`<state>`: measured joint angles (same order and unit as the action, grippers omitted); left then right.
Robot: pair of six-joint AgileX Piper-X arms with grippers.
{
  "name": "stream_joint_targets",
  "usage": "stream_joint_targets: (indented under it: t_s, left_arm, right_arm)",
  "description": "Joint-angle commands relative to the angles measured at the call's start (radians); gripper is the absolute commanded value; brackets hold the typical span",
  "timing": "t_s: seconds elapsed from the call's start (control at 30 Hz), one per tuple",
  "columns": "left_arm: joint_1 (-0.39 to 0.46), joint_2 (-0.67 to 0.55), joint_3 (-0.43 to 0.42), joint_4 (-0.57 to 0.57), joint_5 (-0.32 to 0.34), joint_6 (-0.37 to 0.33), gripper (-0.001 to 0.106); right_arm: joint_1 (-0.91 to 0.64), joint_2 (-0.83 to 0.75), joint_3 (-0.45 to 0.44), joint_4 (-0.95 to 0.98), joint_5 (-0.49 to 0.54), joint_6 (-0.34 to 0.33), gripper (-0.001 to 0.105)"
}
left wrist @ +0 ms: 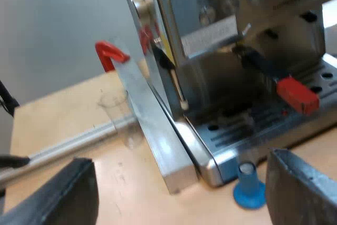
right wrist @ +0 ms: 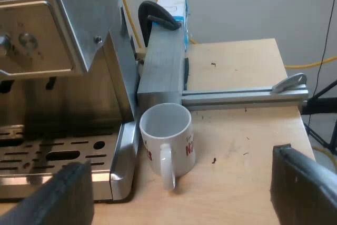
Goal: Put the handle in the coffee machine
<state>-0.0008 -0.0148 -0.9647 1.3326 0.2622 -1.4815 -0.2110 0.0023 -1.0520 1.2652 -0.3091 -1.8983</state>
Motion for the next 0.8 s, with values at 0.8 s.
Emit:
stream_joint_targets:
  t_s: [0.8]
  left_arm:
    - [0.001,-0.14,0.015,-0.011,0.002,0.02,0.067]
  right_arm:
    - [-0.005,-0.059,0.049,-0.019,-0.052,-0.042,0.071]
